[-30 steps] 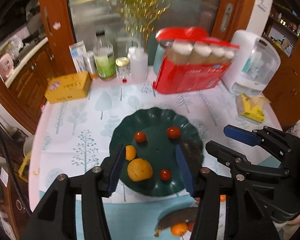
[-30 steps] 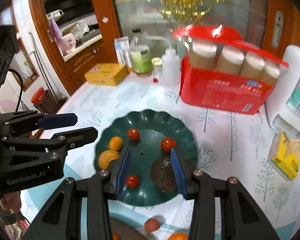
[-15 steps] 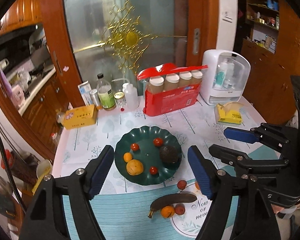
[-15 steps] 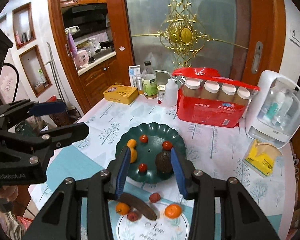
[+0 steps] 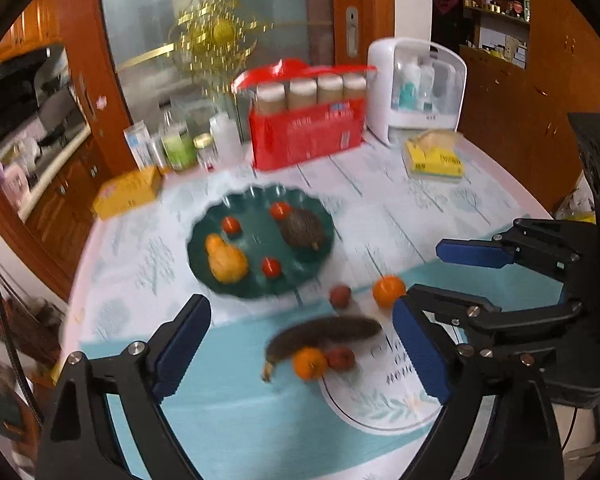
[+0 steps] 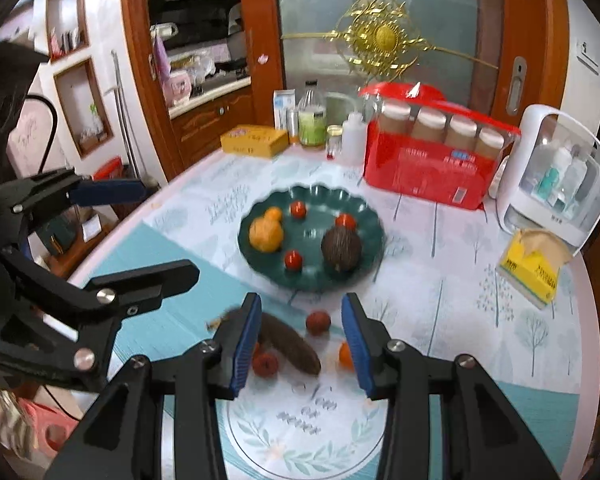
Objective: Organize fruits
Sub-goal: 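Lift both tools away from the green plate toward the white plate, then grasp the orange with the left tool while the right tool grasps the red lychee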
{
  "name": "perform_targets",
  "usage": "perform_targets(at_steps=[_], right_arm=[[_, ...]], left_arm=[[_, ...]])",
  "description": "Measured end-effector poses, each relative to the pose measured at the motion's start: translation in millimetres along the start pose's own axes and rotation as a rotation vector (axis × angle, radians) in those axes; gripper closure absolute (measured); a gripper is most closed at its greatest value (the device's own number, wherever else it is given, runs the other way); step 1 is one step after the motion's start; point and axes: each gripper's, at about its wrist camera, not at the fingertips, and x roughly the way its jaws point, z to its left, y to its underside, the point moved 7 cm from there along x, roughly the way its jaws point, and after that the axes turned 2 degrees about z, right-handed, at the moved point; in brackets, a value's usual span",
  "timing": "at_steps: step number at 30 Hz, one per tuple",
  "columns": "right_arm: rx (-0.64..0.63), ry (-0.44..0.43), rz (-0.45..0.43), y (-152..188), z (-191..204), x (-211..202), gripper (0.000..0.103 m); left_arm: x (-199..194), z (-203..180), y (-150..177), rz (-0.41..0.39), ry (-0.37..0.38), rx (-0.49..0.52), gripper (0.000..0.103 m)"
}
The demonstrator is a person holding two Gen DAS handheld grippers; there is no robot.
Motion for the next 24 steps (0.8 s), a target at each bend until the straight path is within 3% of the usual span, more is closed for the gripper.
perform_targets(at_steps=[6,13,19,24], right_arm=[[0.012,-0.028,0.076,50,9,31,0.061],[0.015,-0.073,0.172,97,24,70,0.061],[0.034,-0.096,0.205,108,30,97,0.061],[0.02,-0.103,0.188,100,36,113,0.061]], left_arm=[[33,-1,51,0.065,-0.024,-0.057,0.011],[79,8,97,0.172,-0.002,-0.2,0.011],[100,12,108,0.191,0.001,-0.244,0.012],[114,18,106,0.215,0.025,-0.297,0.023]])
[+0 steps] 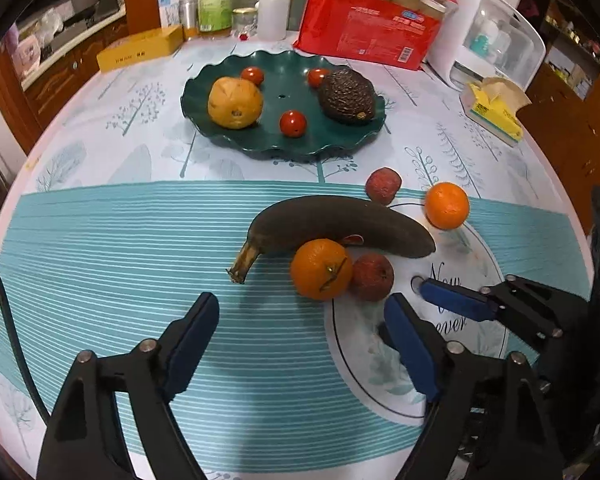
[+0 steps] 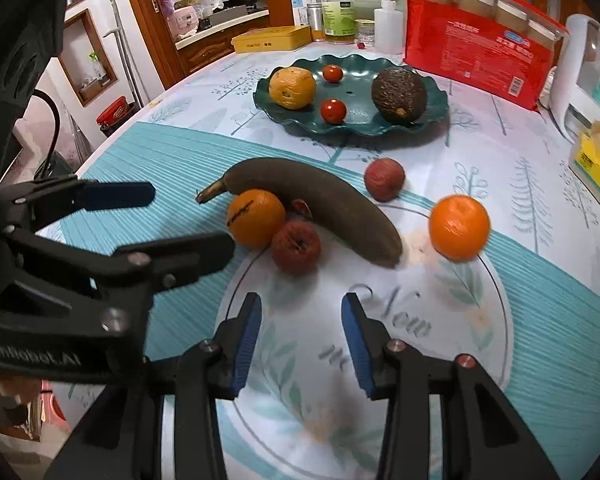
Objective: Organize fruits
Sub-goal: 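Grasp the orange with the left tool while the right tool grasps the red lychee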
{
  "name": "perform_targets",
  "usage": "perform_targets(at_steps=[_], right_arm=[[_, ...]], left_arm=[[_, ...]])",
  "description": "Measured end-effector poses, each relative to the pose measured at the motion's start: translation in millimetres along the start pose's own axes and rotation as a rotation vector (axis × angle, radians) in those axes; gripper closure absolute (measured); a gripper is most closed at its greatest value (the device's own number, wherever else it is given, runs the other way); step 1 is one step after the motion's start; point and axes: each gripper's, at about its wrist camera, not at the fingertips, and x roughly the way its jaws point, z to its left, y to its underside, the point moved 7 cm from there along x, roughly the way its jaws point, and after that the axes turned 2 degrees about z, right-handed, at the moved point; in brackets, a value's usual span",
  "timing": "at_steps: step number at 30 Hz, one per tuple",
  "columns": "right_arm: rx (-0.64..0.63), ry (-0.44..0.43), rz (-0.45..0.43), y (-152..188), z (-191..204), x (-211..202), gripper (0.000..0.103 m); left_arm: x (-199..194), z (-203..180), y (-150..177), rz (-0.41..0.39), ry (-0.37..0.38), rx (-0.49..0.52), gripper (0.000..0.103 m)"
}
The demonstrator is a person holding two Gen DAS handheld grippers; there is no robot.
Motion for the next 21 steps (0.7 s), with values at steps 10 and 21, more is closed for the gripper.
perform_targets(at_steps=[10,21], right_arm=[[-0.049,0.02,-0.039,-26,6,21,0.061],[-0.037,-0.013,-0.04,-18,-2,17,0.073]], left_arm=[[12,9,-4,0.031,0.032,-0.059,0.034],[21,9,0,0.063,0.047,-0.082,0.034]])
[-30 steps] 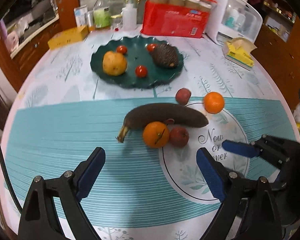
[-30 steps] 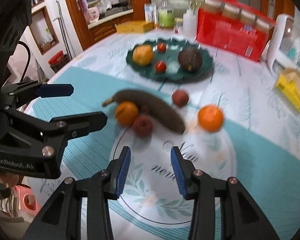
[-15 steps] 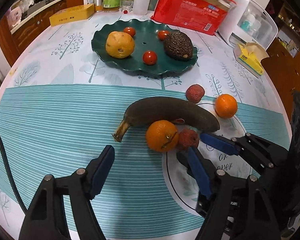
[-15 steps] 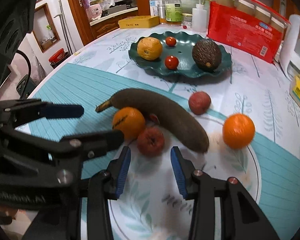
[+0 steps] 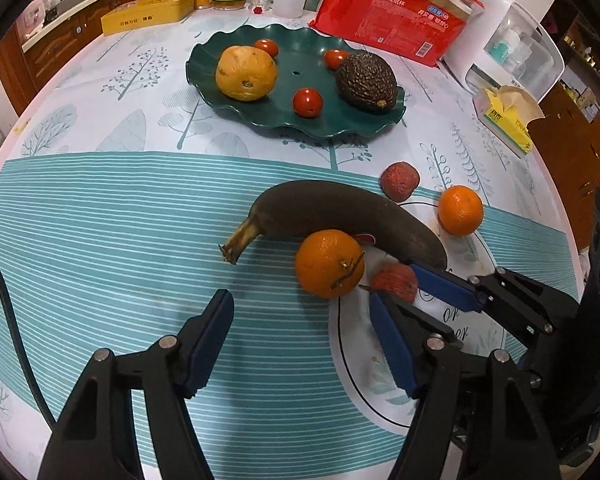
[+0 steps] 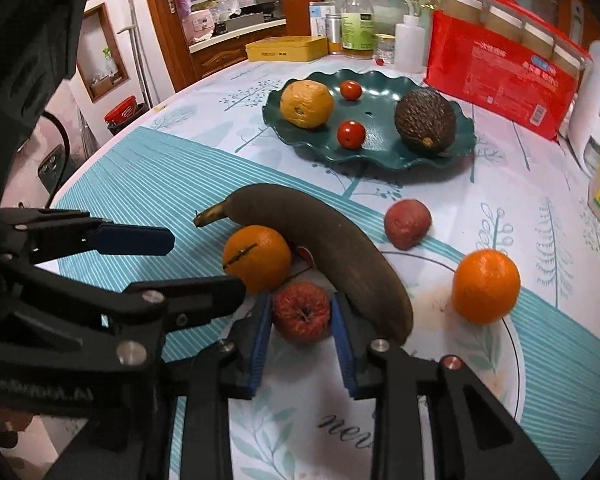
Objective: Organize fruits
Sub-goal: 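Grasp the orange with the left tool while the right tool grasps the red lychee, then carry the orange and red lychee onto the green plate and release both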
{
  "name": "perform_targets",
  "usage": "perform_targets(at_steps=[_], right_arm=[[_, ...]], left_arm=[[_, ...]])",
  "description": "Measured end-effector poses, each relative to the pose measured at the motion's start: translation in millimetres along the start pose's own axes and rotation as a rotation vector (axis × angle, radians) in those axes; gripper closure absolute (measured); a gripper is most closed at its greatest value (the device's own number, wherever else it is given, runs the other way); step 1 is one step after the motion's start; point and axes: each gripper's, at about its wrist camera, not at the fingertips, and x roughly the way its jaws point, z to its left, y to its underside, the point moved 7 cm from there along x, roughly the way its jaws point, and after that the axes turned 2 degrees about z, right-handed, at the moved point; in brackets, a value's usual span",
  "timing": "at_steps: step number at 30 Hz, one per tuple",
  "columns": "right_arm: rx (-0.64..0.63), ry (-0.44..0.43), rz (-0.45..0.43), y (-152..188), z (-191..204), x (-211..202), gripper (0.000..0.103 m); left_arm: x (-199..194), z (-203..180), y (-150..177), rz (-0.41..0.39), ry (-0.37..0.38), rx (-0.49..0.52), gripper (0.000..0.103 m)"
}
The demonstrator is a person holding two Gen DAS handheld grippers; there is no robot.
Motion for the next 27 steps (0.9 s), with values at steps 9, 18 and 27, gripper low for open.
perform_targets(at_steps=[9,18,27], right_arm=[[0.057,-0.004,0.013,18,-10,-12,0.073],[0.088,-0.006,0.02,24,-13,-15,0.073],[0.104,-0.005,0.023,27,-15,-18,0.073]], left_arm=[[16,-3,-3,0.033,-0.007,-0.031,0.047],[30,-22,-16,0.024,-0.049,-0.019,0.053],[28,-20,-12,0.027,-0.036,-0.016,0.065]])
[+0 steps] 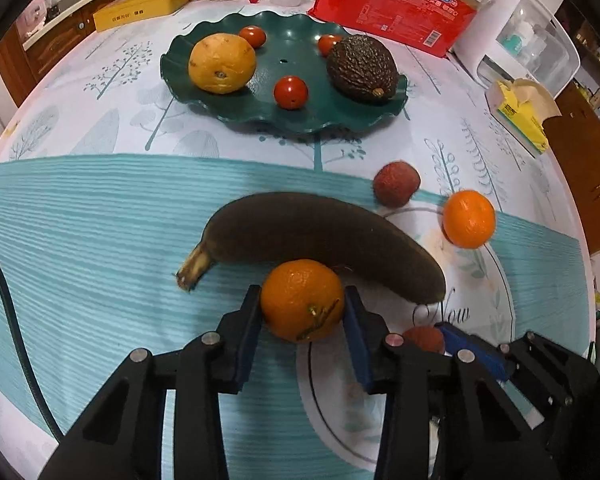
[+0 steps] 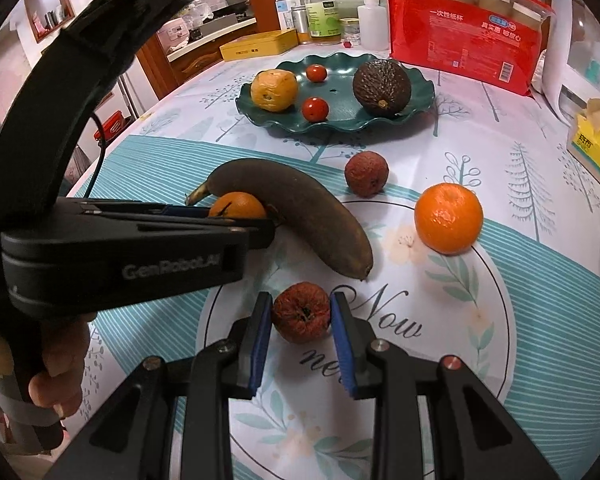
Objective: Organize fruits
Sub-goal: 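Carry the orange and red lychee onto the green plate and release both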
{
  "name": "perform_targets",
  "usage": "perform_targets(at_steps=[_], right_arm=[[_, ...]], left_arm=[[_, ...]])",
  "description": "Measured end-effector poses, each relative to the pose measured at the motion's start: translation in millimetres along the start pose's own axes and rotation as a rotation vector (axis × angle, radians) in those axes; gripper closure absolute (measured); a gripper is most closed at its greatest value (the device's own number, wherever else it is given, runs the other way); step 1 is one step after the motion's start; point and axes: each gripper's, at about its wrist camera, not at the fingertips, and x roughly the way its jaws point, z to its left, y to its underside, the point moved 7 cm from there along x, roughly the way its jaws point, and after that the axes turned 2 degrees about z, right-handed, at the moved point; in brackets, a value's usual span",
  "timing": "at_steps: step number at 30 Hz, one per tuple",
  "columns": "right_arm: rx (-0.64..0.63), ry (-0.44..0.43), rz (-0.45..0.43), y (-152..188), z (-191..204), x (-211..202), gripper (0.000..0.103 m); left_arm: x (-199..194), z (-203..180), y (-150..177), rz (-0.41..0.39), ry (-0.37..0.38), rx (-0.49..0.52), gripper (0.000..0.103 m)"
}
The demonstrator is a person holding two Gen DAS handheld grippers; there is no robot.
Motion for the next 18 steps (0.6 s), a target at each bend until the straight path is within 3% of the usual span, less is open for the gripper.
perform_targets(at_steps=[9,18], right_arm=[[0.018,-0.029,-0.006,-3,1,-19,0.073],[0.013,-0.079,-0.134,-64,9,-95,0.074]], left_arm=[[-47,3,24,-0.001,0.013,0.055,0.066],[-142,3,-12,-0.132,0.007,0.096,0.066]])
